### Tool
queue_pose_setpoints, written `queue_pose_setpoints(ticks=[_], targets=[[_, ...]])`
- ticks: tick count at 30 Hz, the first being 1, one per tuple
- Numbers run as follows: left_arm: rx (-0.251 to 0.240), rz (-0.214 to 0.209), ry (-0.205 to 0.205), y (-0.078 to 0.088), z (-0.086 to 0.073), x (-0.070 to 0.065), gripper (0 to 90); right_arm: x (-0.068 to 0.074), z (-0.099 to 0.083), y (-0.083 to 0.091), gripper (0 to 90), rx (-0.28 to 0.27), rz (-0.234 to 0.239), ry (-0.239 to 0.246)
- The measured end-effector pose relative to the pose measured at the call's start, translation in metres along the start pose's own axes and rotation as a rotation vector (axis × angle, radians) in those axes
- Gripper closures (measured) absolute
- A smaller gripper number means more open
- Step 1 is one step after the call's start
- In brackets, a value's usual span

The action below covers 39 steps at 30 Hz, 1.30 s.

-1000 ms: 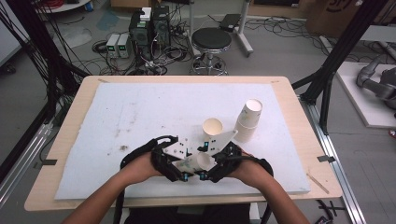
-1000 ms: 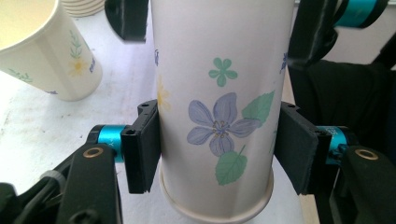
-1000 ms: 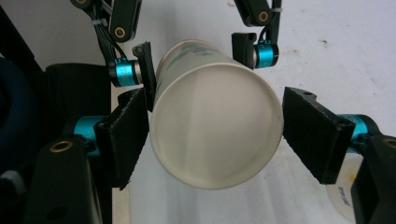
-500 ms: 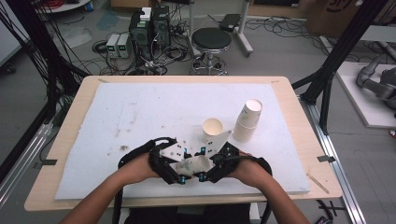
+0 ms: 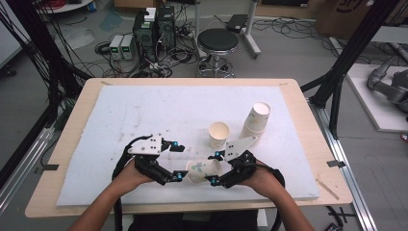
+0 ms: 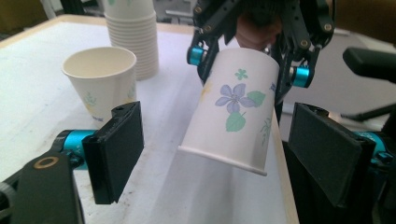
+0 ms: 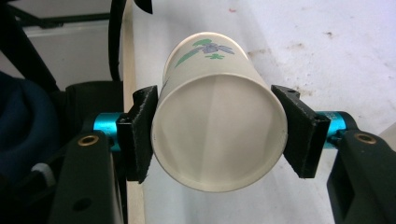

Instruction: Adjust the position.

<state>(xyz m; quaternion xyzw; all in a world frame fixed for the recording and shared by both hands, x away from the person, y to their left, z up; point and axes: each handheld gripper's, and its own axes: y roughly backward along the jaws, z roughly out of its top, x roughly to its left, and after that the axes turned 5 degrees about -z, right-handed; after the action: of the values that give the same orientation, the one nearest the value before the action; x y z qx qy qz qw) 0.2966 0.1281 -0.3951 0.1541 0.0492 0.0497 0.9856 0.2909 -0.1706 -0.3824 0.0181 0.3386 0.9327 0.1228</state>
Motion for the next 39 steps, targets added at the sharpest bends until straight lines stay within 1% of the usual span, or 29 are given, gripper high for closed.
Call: queue_pose_setpoints(ticks=[2, 7, 10, 13, 16, 20, 26, 28, 30, 36, 37, 39], targets=[[-0.023, 0.005, 0.009, 0.0, -0.003, -0.001, 18.3, 0.0, -0.003, 0.001, 36.6, -0.022, -0.005, -0.007], [-0.059, 0.011, 0.008, -0.003, -0.009, -0.003, 18.3, 0.001, -0.01, 0.0, 36.6, -0.07, -0.006, -0.033], [-0.074, 0.006, 0.025, -0.005, -0.012, -0.002, 18.3, 0.002, -0.014, 0.0, 36.6, -0.098, -0.01, -0.051], [-0.081, 0.005, 0.028, -0.008, -0.015, -0.003, 18.2, 0.002, -0.019, -0.001, 36.6, -0.125, -0.009, -0.063], [-0.089, 0.006, 0.027, -0.009, -0.017, -0.003, 18.2, 0.001, -0.022, -0.003, 36.6, -0.133, -0.002, -0.072], [-0.091, -0.007, 0.022, -0.012, -0.019, -0.003, 18.4, 0.001, -0.024, -0.003, 36.6, -0.144, -0.004, -0.074], [-0.081, -0.021, 0.014, -0.017, -0.022, -0.003, 18.3, 0.0, -0.024, -0.002, 36.6, -0.16, -0.005, -0.074], [-0.081, -0.029, 0.014, -0.019, -0.022, -0.003, 18.3, 0.0, -0.024, -0.001, 36.7, -0.168, 0.0, -0.075], [-0.102, -0.043, 0.023, -0.021, -0.021, -0.003, 18.3, -0.001, -0.023, 0.0, 36.7, -0.179, 0.007, -0.076], [-0.113, -0.053, 0.017, -0.025, -0.021, -0.002, 18.4, -0.001, -0.022, 0.004, 36.7, -0.212, 0.029, -0.09], [-0.113, -0.057, 0.013, -0.026, -0.021, -0.002, 18.4, -0.001, -0.022, 0.004, 36.7, -0.219, 0.033, -0.09], [-0.11, -0.05, 0.0, -0.027, -0.02, -0.003, 19.0, -0.001, -0.022, 0.005, 36.7, -0.234, 0.038, -0.093]])
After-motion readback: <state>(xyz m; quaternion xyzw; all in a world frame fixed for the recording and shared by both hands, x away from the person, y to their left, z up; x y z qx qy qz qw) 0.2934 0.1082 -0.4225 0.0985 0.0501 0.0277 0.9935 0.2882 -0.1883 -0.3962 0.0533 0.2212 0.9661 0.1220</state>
